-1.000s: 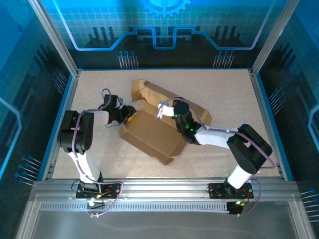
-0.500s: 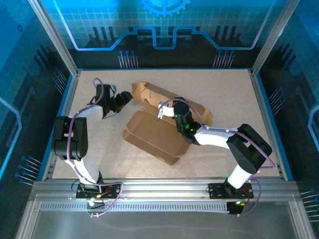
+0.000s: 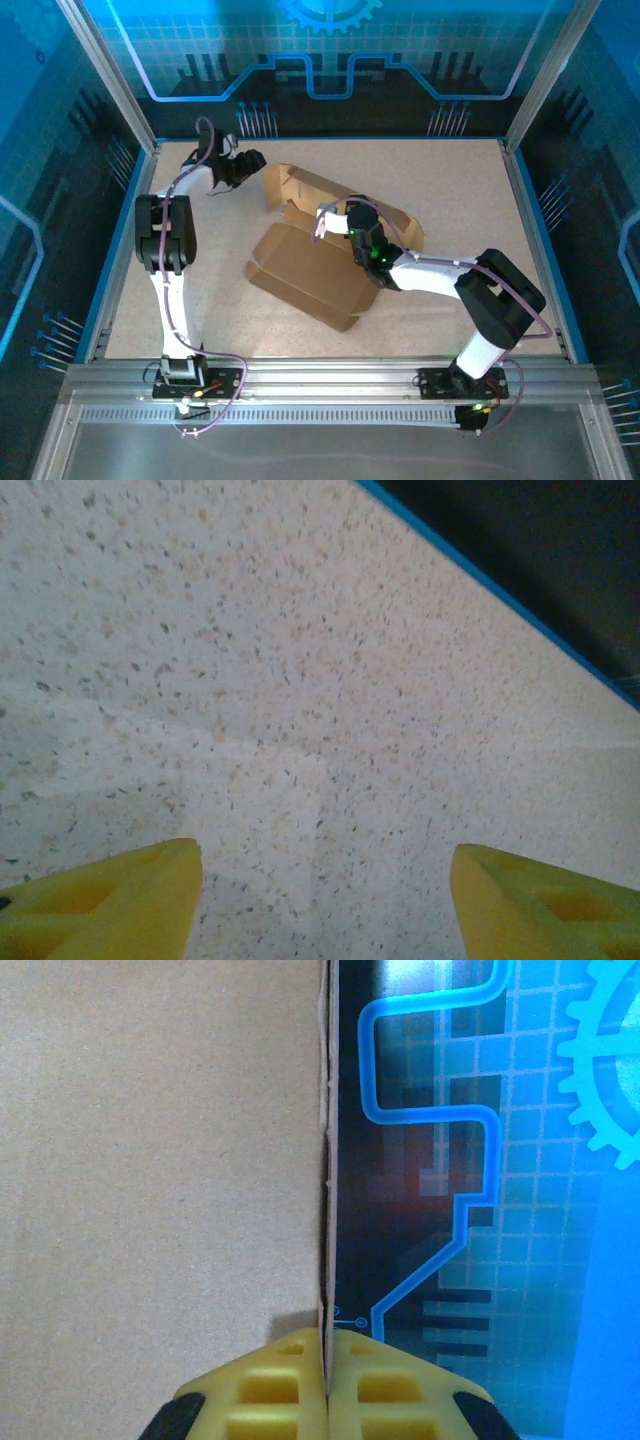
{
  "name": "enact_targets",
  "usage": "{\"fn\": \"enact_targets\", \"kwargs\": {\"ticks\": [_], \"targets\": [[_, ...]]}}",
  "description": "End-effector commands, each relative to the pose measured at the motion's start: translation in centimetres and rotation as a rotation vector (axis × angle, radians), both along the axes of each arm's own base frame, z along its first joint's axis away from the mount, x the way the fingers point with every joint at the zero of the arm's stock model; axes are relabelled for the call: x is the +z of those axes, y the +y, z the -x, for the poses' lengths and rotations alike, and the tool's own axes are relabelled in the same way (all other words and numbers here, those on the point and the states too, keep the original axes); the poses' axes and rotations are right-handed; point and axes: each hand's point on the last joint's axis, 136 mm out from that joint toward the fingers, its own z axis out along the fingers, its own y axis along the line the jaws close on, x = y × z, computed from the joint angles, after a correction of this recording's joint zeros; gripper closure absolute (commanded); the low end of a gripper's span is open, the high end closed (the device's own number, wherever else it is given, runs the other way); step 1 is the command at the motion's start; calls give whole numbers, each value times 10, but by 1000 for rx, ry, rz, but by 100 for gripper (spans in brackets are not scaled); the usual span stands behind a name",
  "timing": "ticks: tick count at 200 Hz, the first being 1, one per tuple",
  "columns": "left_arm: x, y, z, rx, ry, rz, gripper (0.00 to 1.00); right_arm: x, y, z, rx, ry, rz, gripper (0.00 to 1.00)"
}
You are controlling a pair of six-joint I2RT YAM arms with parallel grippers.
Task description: Fold the paper box
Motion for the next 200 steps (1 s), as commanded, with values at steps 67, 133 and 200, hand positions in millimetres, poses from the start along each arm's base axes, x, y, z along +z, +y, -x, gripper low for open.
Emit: {"fn": "enact_targets", "kwargs": {"ticks": [67,133,200], "targets": [[17,-80,35,-294,-84,106,32,22,4,0,-1,-34,-48,100],[25,-98,67,-337,-124,115,32,16,2,-1,-15,-21,-54,100],[3,-96,91,-328,-140,25,28,7,3,-2,-18,-6,-31,100]]}}
